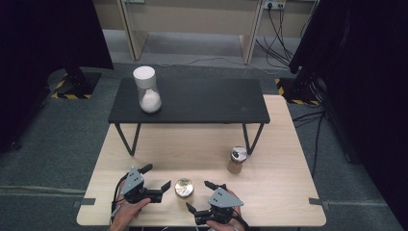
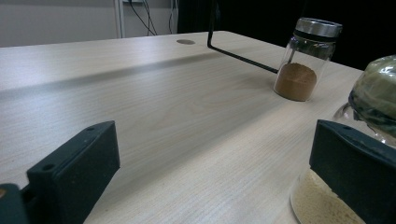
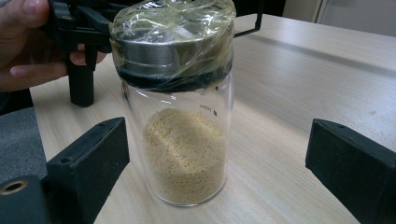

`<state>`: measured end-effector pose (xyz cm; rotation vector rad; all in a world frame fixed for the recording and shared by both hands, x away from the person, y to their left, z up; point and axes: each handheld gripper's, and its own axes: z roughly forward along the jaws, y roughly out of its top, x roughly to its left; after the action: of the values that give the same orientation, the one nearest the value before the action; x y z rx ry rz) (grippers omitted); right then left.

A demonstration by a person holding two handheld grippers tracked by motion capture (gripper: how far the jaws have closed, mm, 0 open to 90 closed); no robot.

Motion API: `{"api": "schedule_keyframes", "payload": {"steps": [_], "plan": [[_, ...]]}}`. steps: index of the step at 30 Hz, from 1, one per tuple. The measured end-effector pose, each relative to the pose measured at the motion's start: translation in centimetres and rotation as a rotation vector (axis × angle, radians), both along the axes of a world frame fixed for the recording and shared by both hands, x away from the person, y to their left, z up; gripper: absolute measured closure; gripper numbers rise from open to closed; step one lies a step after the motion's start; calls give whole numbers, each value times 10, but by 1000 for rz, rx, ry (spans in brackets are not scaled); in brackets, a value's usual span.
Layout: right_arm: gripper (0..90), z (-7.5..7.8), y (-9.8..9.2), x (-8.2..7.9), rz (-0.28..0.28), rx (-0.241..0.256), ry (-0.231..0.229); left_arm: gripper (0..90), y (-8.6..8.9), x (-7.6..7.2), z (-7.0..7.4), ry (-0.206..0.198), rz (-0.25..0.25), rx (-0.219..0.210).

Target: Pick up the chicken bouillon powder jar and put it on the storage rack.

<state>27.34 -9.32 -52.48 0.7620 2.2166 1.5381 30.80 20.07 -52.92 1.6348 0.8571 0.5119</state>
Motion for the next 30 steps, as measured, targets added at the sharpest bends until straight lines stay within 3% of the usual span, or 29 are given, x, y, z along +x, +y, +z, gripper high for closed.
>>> {"api": "schedule_keyframes", "payload": {"steps": [30], "plan": [[65, 0, -1, -1, 3, -2, 1, 22, -2, 0, -1, 5, -17, 16]]}}
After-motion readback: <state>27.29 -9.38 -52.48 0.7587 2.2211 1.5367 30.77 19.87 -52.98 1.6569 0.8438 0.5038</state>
